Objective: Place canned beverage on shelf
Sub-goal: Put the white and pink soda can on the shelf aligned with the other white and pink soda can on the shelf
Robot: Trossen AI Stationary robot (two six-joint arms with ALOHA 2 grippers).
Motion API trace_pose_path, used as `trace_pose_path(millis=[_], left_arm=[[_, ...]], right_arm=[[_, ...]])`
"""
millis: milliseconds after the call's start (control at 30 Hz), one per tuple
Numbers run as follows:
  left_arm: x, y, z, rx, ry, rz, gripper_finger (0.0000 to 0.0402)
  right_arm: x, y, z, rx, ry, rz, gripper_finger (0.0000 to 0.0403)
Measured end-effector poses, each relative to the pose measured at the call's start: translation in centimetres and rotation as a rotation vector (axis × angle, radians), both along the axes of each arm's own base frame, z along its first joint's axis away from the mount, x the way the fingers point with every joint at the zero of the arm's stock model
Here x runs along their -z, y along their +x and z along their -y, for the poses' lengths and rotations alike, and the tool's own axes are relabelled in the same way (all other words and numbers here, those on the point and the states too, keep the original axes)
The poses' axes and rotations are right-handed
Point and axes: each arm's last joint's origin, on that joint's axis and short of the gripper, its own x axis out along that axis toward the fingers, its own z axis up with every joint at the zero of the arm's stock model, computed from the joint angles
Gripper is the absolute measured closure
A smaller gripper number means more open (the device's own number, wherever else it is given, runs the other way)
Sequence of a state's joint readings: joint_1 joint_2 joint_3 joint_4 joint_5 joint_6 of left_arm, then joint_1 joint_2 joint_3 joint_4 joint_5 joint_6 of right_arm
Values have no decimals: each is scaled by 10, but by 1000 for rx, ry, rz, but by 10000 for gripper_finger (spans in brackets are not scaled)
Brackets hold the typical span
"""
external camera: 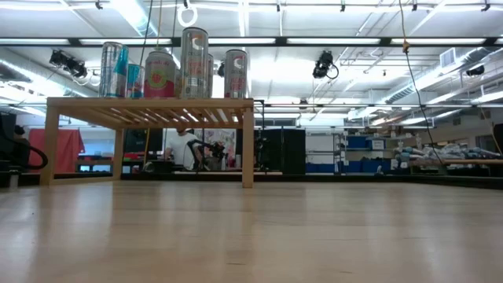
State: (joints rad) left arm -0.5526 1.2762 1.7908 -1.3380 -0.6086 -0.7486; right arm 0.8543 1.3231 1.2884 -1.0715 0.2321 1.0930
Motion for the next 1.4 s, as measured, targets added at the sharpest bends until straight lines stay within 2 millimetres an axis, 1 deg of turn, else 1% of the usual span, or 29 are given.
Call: trace_pose_path(millis=[333,467,633,700,767,967,1100,1267,1400], left_arm=[[0,0,0,0,-3,4,86],[-1,1,0,0,-8,13,86],[-3,3,2,-1,-28,45,86],[-4,3,2,0,-32,51,86],[-5,4,2,0,-38,60,86],[-6,5,3,-1,-48,76,86],[-7,5,3,-3,-57,87,86],[-7,5,3,-15,-74,91,86],[-7,5,3,-27,-64,97,86]], right_arm=[[0,0,-1,1,28,-20,148],[-3,3,-6,-55,89,6,144],[-8,4,-16,-236,188,14,144],[-8,1,-18,-233,192,4,144],[-6,-4,-18,-202,147,1,144],[4,-27,-18,-83,27,-69,144],[17,-38,-25,-50,29,-94,144],[40,-46,-35,-62,91,-121,144],[54,-48,-33,-49,64,-155,147]])
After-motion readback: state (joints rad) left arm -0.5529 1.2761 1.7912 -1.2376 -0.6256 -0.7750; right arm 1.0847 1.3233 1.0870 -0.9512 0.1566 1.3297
